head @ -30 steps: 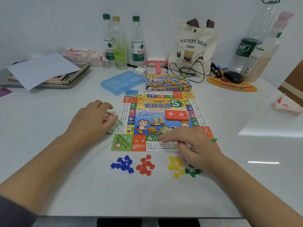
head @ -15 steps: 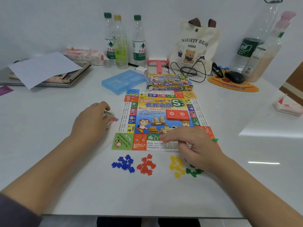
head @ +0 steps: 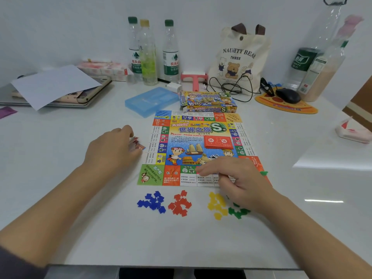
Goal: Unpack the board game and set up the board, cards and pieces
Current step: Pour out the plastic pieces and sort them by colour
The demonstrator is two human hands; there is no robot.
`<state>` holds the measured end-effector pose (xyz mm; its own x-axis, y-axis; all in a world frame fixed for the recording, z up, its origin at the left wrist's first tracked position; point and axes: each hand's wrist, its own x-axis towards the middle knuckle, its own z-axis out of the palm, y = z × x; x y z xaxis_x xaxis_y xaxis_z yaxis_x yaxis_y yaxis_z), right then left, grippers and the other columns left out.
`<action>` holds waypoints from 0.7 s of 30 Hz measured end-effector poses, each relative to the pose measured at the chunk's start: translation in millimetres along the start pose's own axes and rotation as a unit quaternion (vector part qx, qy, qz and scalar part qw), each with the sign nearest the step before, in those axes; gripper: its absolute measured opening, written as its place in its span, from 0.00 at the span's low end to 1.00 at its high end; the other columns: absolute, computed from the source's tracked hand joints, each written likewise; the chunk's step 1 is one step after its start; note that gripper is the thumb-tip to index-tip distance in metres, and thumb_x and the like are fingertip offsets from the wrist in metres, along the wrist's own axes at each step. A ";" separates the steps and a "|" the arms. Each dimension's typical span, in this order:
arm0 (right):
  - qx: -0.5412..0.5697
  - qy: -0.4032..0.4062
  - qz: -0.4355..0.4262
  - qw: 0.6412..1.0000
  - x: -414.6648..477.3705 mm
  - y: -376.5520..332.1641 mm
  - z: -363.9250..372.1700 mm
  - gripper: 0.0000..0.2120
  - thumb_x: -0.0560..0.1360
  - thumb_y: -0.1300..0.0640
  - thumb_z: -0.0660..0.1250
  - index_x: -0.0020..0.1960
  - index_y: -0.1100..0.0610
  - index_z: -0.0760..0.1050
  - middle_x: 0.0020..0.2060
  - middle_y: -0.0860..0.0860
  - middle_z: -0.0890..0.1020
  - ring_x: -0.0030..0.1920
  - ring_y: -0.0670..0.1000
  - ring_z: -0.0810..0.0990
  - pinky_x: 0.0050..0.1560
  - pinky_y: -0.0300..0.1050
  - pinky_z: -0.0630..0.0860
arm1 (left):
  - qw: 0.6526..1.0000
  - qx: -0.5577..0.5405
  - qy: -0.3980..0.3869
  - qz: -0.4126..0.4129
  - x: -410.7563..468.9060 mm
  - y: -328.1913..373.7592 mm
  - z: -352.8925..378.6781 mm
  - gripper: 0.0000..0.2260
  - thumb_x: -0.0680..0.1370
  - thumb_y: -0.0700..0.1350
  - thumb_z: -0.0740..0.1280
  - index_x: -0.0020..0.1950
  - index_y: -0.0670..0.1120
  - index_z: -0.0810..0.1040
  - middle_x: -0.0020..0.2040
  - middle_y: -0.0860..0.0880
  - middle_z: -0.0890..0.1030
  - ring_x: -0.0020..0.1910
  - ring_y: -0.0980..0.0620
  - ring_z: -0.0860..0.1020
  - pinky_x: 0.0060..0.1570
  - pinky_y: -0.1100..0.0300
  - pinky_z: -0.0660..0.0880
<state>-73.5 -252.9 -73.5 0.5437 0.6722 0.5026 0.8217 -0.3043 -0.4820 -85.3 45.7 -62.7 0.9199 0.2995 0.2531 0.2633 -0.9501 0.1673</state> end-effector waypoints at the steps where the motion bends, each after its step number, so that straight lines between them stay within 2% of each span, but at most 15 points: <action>1: 0.001 0.001 0.000 1.000 -0.1 -0.4 -0.2 0.20 0.70 0.62 0.54 0.52 0.57 0.83 0.51 0.46 0.84 0.55 0.43 0.81 0.53 0.47 0.79 | 1.000 -0.008 -0.001 0.000 0.5 -0.2 0.3 0.14 0.74 0.56 0.64 0.56 0.51 0.71 0.52 0.49 0.78 0.48 0.45 0.76 0.41 0.56 0.68; 8: 0.005 0.001 0.003 1.000 -0.6 -0.9 -1.1 0.20 0.71 0.62 0.54 0.53 0.57 0.82 0.51 0.47 0.84 0.55 0.44 0.81 0.53 0.49 0.79 | 1.000 -0.005 0.001 0.006 -0.4 1.5 -0.4 0.10 0.73 0.55 0.65 0.48 0.52 0.70 0.46 0.51 0.72 0.46 0.49 0.70 0.39 0.56 0.66; 15: 0.010 0.003 0.003 1.000 -0.4 -1.0 -0.4 0.20 0.70 0.62 0.54 0.52 0.57 0.82 0.51 0.47 0.85 0.55 0.44 0.81 0.52 0.50 0.80 | 0.999 -0.038 -0.020 0.000 4.6 -3.2 5.5 0.06 0.73 0.49 0.66 0.42 0.50 0.70 0.43 0.49 0.72 0.42 0.47 0.72 0.37 0.56 0.66; 19: 0.008 0.003 0.003 1.000 -0.2 -1.3 -0.3 0.20 0.71 0.62 0.54 0.52 0.57 0.82 0.51 0.47 0.85 0.55 0.44 0.81 0.52 0.50 0.80 | 0.998 -0.047 -0.034 -0.011 7.1 -3.3 4.9 0.08 0.73 0.52 0.66 0.41 0.50 0.70 0.42 0.50 0.70 0.42 0.48 0.72 0.38 0.55 0.69; 21: 0.008 0.006 0.003 1.000 -0.1 -1.4 -0.5 0.20 0.71 0.62 0.54 0.52 0.57 0.82 0.51 0.47 0.85 0.55 0.44 0.81 0.52 0.50 0.80 | 0.998 -0.049 -0.036 -0.013 7.6 -4.5 7.0 0.08 0.73 0.51 0.66 0.40 0.49 0.70 0.41 0.49 0.71 0.41 0.48 0.72 0.38 0.55 0.69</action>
<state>-74.6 -252.9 -72.5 0.5499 0.6630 0.5080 0.8159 -0.2965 -0.4963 -77.5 51.7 -68.2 0.9324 0.3137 0.1797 0.2609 -0.9279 0.2662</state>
